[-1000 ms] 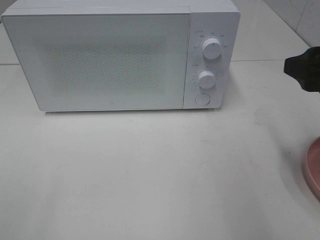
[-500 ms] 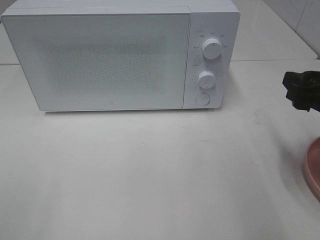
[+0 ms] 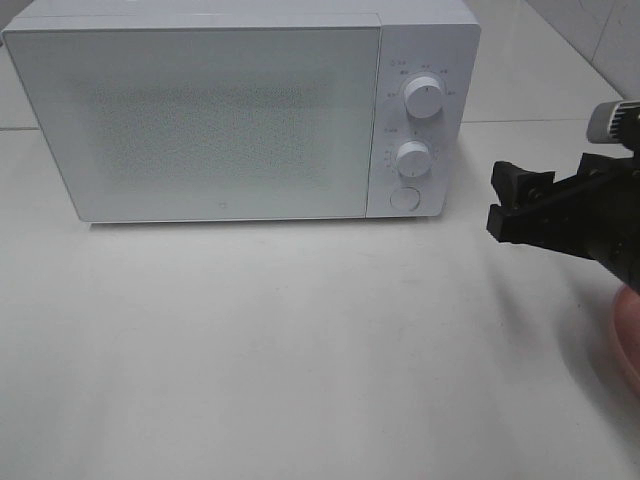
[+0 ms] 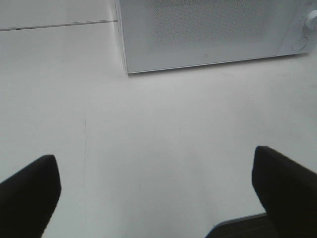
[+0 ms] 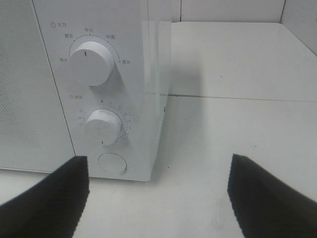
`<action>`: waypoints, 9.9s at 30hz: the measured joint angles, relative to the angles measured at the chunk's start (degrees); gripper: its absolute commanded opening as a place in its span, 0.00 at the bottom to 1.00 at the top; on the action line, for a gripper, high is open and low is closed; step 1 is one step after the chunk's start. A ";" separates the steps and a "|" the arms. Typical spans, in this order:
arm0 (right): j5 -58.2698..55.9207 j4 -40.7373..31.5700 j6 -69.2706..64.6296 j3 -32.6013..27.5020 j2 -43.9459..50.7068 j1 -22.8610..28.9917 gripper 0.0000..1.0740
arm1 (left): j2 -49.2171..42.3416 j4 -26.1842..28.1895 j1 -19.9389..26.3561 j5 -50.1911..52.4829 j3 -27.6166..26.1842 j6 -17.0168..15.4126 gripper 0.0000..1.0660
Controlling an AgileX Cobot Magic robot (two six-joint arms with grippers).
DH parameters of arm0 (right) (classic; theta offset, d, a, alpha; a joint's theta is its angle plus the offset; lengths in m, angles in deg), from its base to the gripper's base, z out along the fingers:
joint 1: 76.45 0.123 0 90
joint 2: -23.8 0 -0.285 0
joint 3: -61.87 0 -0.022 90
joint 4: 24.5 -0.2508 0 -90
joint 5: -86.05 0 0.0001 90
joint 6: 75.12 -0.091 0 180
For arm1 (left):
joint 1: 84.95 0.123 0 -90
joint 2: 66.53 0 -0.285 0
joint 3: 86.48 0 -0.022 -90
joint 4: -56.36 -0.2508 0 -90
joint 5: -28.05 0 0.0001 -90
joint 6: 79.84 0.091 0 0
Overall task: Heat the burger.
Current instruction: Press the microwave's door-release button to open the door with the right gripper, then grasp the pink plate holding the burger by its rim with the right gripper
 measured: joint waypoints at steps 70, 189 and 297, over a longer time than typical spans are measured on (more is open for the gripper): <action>13.01 -26.07 -7.39 11.97 -24.29 19.54 0.69 | 0.00 0.00 0.00 0.00 0.00 0.00 0.92; 2.01 -16.39 -90.64 38.96 -46.64 4.98 0.00 | 0.00 0.00 0.00 0.00 0.00 0.00 0.92; -94.60 27.73 -19.14 26.59 0.92 -1.78 0.92 | 0.00 0.00 0.00 0.00 0.00 0.00 0.92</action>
